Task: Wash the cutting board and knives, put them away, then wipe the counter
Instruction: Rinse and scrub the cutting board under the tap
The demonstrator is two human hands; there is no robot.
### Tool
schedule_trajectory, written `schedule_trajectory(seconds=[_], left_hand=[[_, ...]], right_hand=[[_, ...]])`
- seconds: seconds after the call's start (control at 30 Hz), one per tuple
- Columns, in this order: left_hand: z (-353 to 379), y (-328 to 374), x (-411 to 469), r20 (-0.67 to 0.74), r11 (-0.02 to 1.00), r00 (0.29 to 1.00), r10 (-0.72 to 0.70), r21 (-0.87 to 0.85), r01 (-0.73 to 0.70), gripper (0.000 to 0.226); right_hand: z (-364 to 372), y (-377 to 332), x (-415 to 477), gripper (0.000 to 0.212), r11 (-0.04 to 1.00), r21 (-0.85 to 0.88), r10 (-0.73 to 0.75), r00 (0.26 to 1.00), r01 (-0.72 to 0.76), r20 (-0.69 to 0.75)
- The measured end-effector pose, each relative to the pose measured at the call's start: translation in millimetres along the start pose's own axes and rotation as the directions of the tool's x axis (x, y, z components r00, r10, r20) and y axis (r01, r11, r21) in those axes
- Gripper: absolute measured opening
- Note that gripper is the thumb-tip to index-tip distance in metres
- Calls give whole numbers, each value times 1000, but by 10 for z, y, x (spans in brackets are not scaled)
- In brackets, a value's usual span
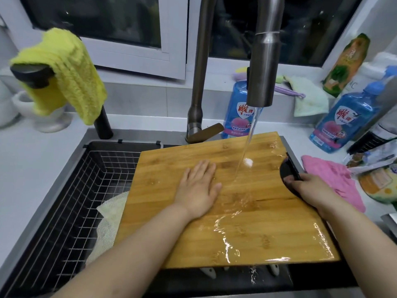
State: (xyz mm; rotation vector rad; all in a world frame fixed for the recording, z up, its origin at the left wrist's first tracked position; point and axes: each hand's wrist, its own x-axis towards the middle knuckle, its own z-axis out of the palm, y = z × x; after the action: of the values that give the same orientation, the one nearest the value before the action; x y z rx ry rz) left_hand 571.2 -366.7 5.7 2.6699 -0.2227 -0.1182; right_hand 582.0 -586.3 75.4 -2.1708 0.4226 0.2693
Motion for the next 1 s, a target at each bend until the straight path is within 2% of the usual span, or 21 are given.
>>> schedule_trajectory(seconds=[0.07,0.2,0.27,0.33,0.4,0.47,0.53,0.6,0.67,0.7,0.77,0.83,0.93,1.0], left_hand=[[-68,-211,6,-23,998,998,-57,-4,56,56],[-190,-797,-140,-55,941,940,-337,22,338,57],[-154,-775,-249,-58,927,925,-374,13,376,58],[-75,-575,-385,-64,945,943,-326,-19,325,58],[33,-268,-563,-59,988,987,-150,8,151,60],[126,44,-729,12,999,1000,22,36,-23,66],[170,137,-800,90,995,993,81,55,-86,71],[153,-92,-794,61,994,996,58,87,-64,80],[78,-442,-784,-42,991,996,-81,107,85,101],[30,-570,-777,-71,977,982,-176,105,183,103],[14,-627,-769,-62,947,953,-298,106,303,81],[73,-429,-785,-28,963,969,-246,109,248,70],[197,-118,-898,44,993,999,-22,114,17,73],[166,-180,-903,61,994,998,-17,105,11,79]], right_hand=[[-9,27,-29,14,1000,1,5,1000,-5,11],[23,70,-55,24,999,39,8,1000,-8,9],[45,82,-34,24,1000,27,-12,1000,13,-9],[63,92,-14,18,1000,10,-22,1000,22,-7],[89,122,3,14,1000,15,-10,1000,10,0],[116,165,-1,14,1000,15,-11,1000,11,-6],[137,201,-14,16,1000,19,-21,1000,21,-19],[155,227,-14,16,999,37,-21,999,22,-26],[180,255,1,15,998,58,-13,1000,14,-20],[196,267,19,15,998,67,-9,1000,10,-15],[235,281,52,14,998,62,-4,1000,5,-10],[256,279,87,15,998,56,1,1000,0,-13],[262,279,121,15,998,55,4,1000,-4,-6],[272,278,126,16,998,55,9,1000,-9,-6]])
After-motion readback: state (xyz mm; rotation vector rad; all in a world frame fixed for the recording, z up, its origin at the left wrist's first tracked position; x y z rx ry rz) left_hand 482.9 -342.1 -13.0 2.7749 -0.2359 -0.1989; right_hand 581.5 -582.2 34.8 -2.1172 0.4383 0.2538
